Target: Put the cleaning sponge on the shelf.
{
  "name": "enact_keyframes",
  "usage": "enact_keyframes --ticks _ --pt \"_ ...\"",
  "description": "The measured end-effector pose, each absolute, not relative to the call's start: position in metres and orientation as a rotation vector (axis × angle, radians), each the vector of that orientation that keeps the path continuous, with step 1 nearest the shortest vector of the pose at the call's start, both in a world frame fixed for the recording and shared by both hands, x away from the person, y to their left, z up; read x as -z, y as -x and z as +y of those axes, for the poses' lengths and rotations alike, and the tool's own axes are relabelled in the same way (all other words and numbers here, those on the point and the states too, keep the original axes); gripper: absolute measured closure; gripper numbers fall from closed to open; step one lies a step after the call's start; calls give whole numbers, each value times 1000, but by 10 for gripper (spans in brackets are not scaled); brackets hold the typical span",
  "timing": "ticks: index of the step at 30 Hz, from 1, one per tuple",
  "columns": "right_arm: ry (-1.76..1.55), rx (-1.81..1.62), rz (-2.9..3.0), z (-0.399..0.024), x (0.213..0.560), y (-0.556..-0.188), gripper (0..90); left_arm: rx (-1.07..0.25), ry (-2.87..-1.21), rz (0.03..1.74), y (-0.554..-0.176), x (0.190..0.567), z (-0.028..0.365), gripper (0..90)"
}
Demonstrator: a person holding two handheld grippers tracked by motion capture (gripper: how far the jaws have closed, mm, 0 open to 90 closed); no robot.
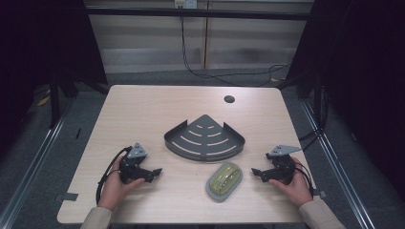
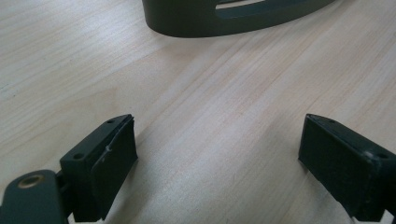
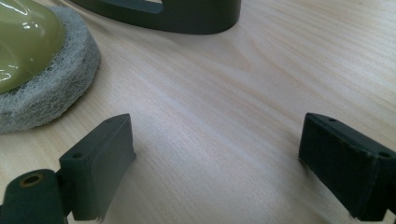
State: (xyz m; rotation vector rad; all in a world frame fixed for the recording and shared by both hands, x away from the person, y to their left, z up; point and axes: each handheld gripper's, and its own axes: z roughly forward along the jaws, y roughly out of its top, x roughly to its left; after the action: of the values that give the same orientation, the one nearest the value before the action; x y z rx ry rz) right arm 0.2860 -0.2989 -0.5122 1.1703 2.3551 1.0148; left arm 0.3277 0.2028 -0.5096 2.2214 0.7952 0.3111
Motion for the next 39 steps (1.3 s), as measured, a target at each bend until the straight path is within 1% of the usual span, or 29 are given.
enact_keyframes --ticks 7,12,16,17,21,27,39 --pt "-1189 -960 2400 -296 508 -289 106 -313 -2222 793 -328 510 203 106" --pt "-1084 -859 2572 -291 496 -294 204 -307 -2221 795 -328 510 203 102" --pt "-1023 -852 2654 -289 487 -294 236 -305 -2220 795 -328 510 203 102" --pt "-976 -834 2693 -288 482 -295 265 -305 -2220 795 -328 510 203 102" --pt "-799 -749 2805 -277 464 -296 267 -307 -2221 795 -328 510 203 102" --pt "-656 -733 2857 -259 441 -298 276 -305 -2220 795 -328 510 203 102" --pt "-414 -639 2971 -212 427 -303 280 -305 -2220 795 -328 510 203 102"
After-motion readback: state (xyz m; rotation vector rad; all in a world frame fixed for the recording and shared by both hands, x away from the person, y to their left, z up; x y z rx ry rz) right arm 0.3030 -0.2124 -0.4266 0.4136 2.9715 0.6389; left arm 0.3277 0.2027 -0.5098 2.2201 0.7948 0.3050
